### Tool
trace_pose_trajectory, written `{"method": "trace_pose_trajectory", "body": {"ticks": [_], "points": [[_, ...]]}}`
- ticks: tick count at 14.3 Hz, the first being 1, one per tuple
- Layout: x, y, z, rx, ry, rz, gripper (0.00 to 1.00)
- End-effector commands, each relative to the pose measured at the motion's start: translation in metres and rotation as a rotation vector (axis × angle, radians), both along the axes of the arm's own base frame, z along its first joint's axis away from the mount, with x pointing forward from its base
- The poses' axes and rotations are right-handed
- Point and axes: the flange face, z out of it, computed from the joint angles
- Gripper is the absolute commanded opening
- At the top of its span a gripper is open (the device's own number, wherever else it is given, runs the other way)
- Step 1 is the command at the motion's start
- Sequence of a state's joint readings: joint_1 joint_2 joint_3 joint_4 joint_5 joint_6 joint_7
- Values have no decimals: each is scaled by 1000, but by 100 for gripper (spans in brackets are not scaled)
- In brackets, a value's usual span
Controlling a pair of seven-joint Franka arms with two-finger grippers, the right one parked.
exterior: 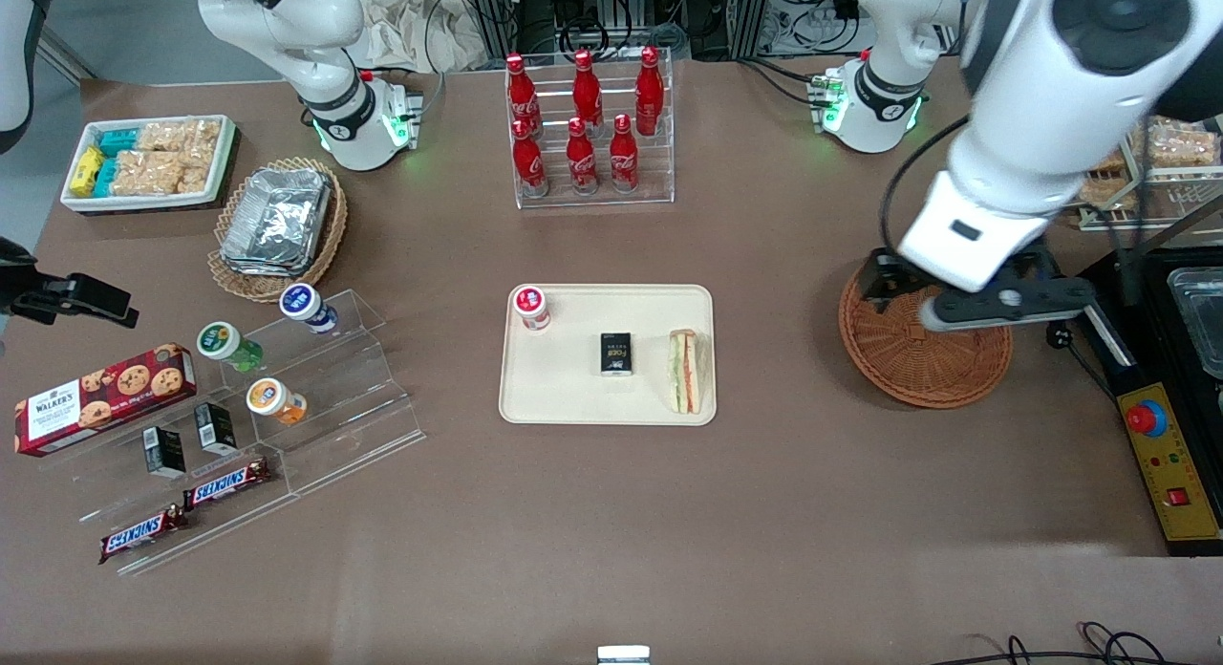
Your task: Place sandwich from basket to tray
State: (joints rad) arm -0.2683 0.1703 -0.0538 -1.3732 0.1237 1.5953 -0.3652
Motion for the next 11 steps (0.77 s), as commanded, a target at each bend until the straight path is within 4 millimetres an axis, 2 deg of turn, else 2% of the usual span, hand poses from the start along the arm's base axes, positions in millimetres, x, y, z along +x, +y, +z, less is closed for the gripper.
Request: {"method": "trace_pose_trajectory", "body": {"ticks": [1, 2, 4, 5, 6, 8, 10, 11], "points": [[4, 54, 11, -60, 24, 9, 100], [9, 78, 10, -105, 34, 58, 99], [14, 112, 4, -176, 45, 108, 99], [14, 124, -1, -191, 48, 130, 99], [13, 130, -1, -198, 35, 140, 99], [7, 138, -16, -208, 2, 131, 99], [6, 166, -30, -201, 5, 117, 99], [7, 170, -33, -196, 10, 82, 99]]}}
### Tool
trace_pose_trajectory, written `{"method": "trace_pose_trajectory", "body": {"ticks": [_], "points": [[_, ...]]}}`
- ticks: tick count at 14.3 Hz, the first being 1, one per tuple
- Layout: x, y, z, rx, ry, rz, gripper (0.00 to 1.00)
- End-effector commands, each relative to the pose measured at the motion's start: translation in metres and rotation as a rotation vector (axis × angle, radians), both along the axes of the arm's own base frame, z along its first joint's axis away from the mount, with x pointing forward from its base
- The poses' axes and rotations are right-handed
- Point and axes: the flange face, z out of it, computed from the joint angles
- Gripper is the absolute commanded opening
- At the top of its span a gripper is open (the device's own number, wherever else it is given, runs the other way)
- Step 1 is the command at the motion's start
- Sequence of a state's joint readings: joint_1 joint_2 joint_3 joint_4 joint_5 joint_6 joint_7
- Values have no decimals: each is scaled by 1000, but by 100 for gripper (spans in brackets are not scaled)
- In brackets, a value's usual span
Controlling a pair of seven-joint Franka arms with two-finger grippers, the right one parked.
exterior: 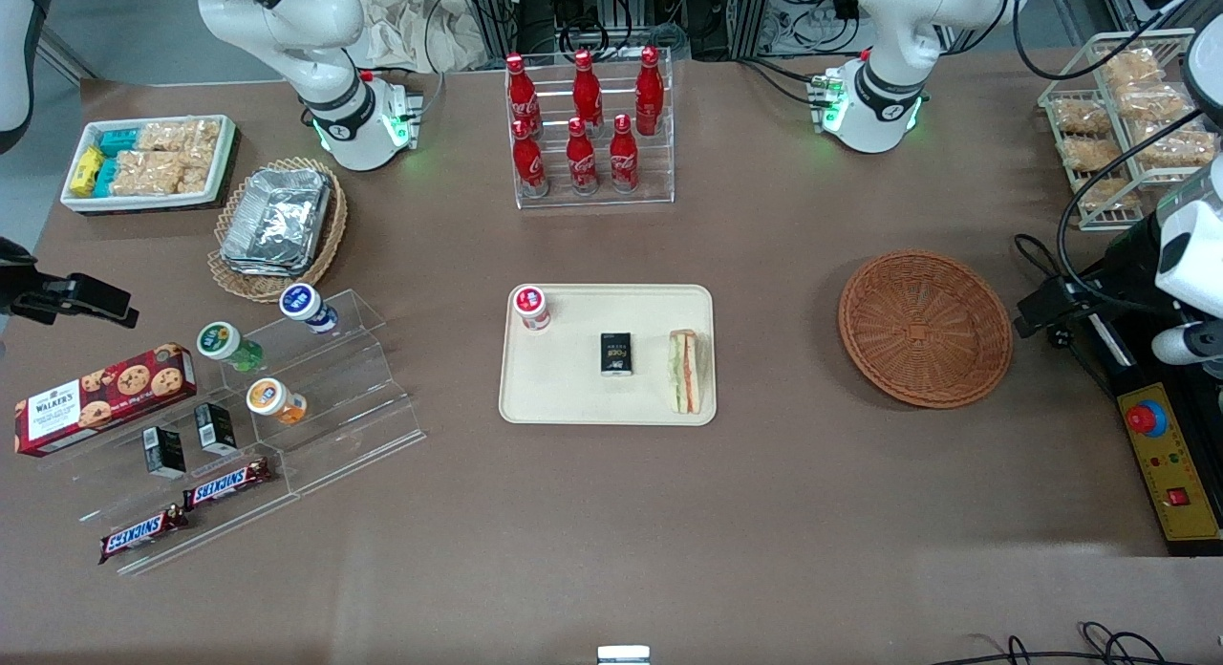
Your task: Place sandwich from basket to tray
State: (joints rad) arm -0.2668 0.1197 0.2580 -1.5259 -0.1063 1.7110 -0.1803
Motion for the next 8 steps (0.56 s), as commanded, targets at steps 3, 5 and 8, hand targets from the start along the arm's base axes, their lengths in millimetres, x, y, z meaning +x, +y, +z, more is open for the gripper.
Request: {"method": "trace_pose_trajectory", "body": {"ticks": [3, 5, 8], "points": [[-10, 48, -10, 0, -4, -126, 99], [-4, 50, -19, 10, 11, -130, 99], [-4, 52, -21, 20, 16, -117, 99]]}}
